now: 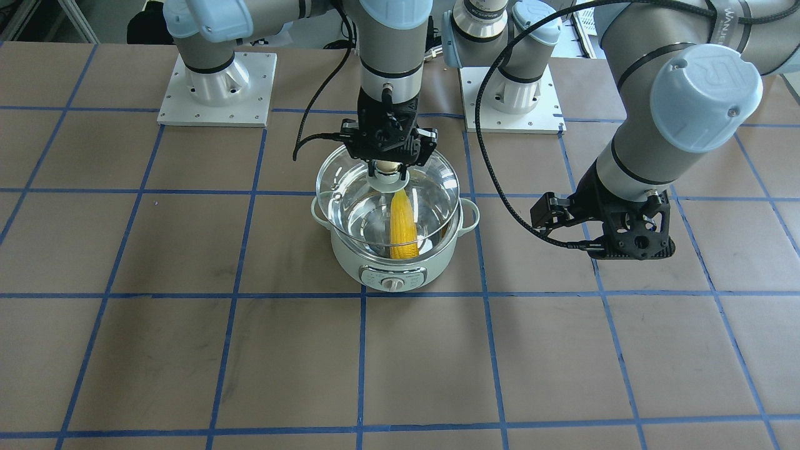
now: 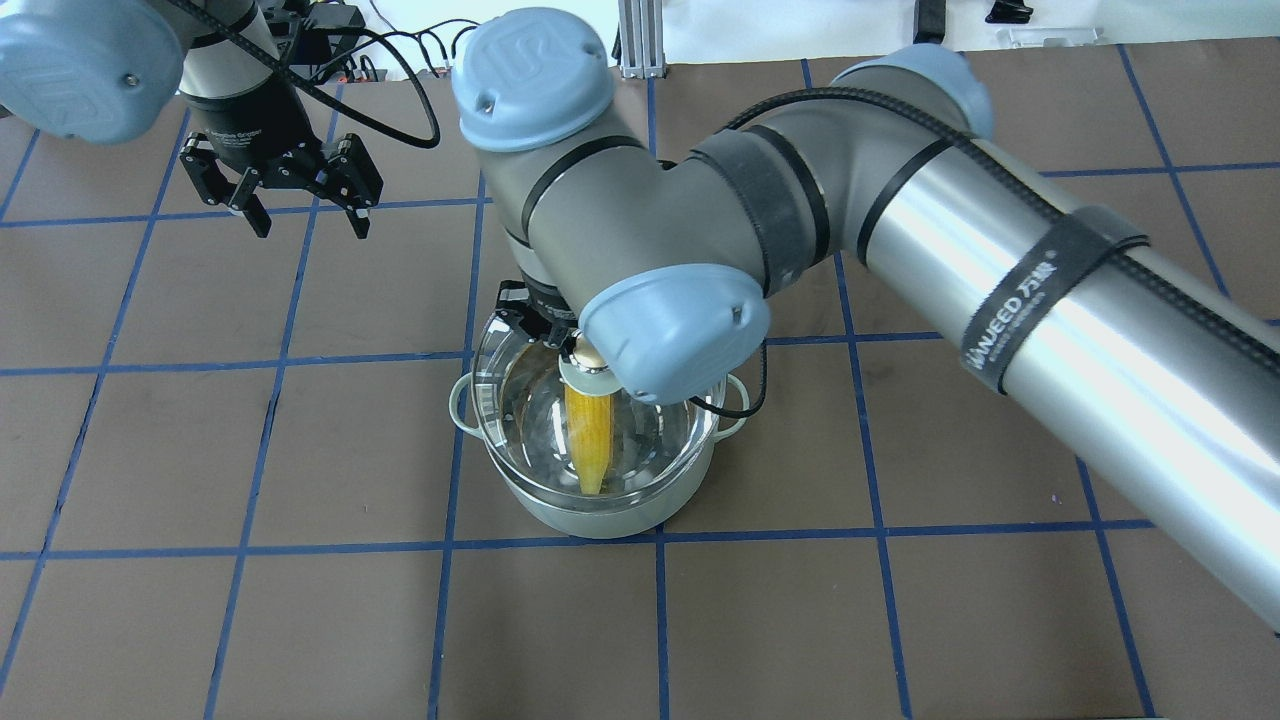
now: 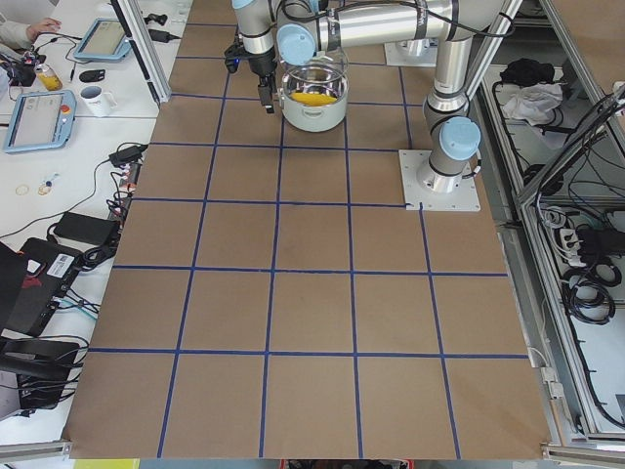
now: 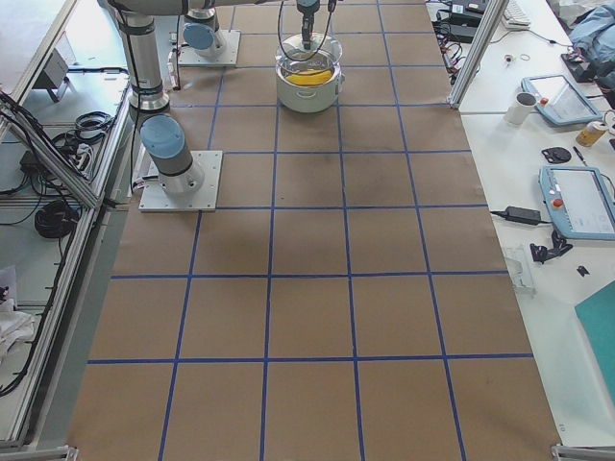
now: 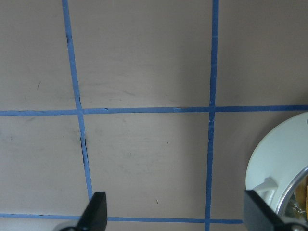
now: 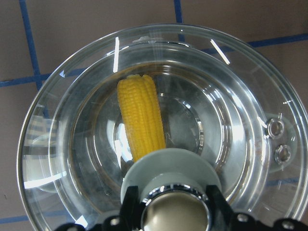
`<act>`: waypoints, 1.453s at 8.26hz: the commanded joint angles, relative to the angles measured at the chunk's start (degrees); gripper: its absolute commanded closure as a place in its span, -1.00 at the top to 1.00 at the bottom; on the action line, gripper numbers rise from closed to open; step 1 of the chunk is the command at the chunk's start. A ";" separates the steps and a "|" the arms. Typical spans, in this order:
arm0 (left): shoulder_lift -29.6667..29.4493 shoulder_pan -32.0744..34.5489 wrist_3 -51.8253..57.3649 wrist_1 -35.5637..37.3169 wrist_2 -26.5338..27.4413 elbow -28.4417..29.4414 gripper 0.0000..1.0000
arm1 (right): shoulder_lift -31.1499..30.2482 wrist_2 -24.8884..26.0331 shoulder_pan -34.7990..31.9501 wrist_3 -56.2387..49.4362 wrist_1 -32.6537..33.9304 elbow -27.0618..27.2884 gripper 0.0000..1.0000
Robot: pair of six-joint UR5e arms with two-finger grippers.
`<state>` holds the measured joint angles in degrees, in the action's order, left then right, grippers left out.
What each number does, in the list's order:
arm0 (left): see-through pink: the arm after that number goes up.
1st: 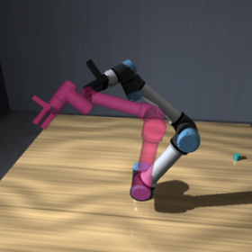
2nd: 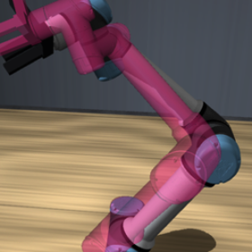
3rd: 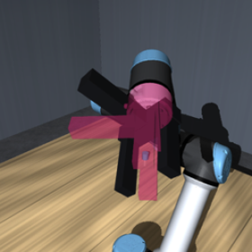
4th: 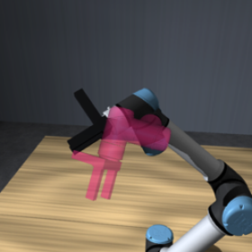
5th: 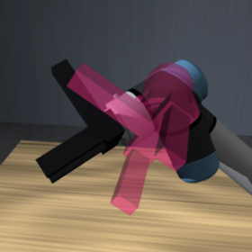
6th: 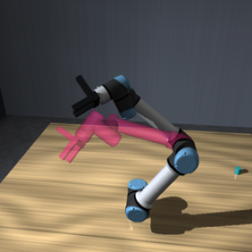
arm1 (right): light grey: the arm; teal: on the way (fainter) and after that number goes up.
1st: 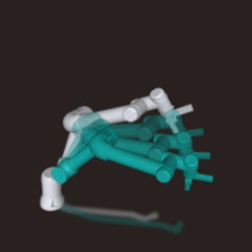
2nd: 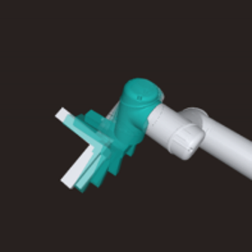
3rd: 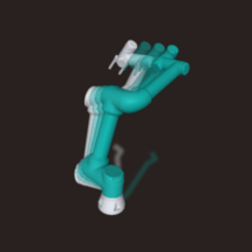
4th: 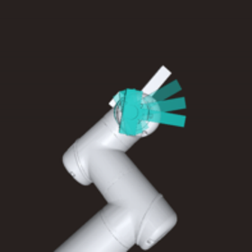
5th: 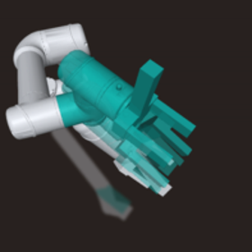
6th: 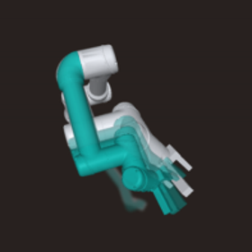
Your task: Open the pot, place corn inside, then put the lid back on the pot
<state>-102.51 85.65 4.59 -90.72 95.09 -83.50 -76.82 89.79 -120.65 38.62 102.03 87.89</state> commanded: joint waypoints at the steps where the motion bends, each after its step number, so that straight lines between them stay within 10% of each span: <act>1: 1.52 -0.22 -0.02 -1.21 0.27 0.00 1.00 | 2.38 -0.14 -2.22 1.90 1.94 0.09 -0.58; 12: 3.19 -0.13 -5.56 -1.30 -0.08 0.00 1.00 | 4.40 -1.19 -0.11 0.67 1.94 1.05 -0.58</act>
<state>-99.86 85.51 -0.41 -91.95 95.07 -83.49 -72.91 89.34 -120.83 39.07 103.68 88.86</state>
